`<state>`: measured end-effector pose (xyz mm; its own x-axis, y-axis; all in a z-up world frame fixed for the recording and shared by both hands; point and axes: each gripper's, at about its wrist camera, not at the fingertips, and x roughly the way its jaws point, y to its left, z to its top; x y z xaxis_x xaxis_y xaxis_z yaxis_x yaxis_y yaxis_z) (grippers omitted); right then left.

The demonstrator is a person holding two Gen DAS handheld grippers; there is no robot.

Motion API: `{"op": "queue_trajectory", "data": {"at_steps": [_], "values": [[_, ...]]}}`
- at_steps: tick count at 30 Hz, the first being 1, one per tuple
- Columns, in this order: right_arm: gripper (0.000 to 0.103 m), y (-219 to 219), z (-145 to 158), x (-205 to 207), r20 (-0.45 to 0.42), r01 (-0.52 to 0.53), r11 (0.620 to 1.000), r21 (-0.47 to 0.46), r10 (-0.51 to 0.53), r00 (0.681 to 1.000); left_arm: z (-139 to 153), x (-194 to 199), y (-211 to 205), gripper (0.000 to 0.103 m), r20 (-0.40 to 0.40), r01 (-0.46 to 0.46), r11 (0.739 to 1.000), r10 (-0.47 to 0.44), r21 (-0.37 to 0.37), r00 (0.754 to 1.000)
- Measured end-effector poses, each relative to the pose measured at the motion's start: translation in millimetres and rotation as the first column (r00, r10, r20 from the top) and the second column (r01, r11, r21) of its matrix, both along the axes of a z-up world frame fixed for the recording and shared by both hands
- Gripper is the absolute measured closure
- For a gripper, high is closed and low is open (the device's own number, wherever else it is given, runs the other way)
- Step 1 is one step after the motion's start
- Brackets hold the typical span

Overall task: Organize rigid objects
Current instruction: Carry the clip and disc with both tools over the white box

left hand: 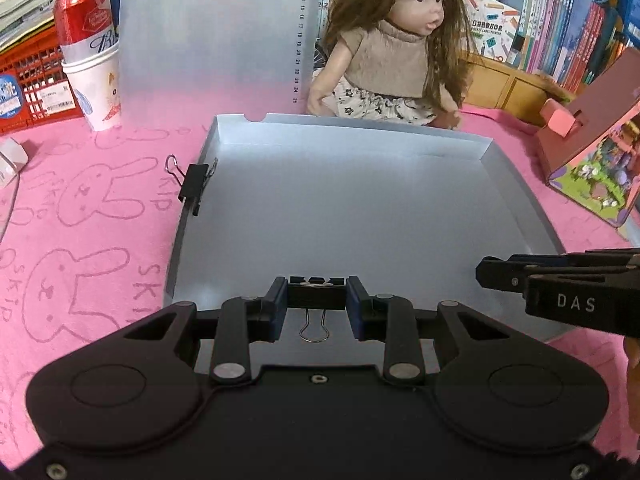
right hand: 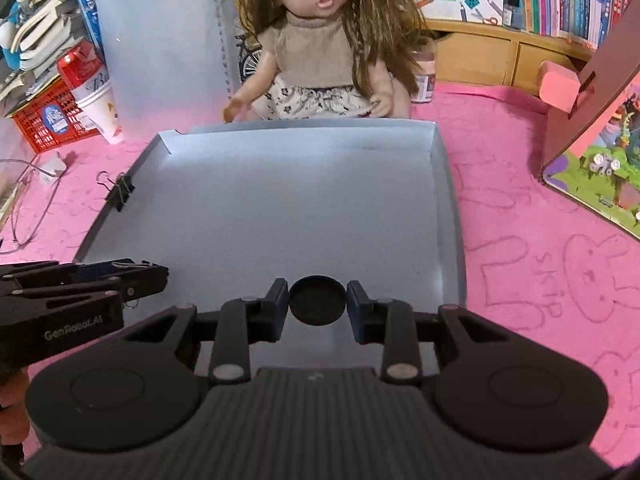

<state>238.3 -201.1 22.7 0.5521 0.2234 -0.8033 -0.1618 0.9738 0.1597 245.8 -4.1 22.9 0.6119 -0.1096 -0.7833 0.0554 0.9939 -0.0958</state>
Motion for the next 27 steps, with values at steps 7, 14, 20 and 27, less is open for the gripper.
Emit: {"op": "queue_trajectory", "data": {"at_steps": [7, 14, 20, 27], "values": [[0.066, 2.1, -7.4, 2.1, -0.012, -0.002, 1.0, -0.014, 0.002, 1.0, -4.6, 1.1, -0.9, 0.074, -0.001, 0.0, 1.0, 0.0, 0.011, 1.0], [0.066, 5.9, -7.9, 2.9, -0.006, -0.014, 0.999, -0.038, 0.014, 1.0, -6.9, 1.6, -3.1, 0.074, 0.002, -0.001, 1.0, 0.001, 0.019, 1.0], [0.066, 7.9, -8.1, 2.3, -0.003, -0.02, 0.998, -0.052, 0.02, 1.0, -7.1, 1.2, -3.5, 0.074, 0.008, 0.0, 1.0, 0.0, 0.023, 1.0], [0.058, 8.0, -8.1, 1.8, 0.001, -0.018, 0.999, -0.049, 0.018, 1.0, -5.2, 1.9, -0.7, 0.073, 0.001, -0.006, 1.0, 0.006, 0.006, 1.0]]}}
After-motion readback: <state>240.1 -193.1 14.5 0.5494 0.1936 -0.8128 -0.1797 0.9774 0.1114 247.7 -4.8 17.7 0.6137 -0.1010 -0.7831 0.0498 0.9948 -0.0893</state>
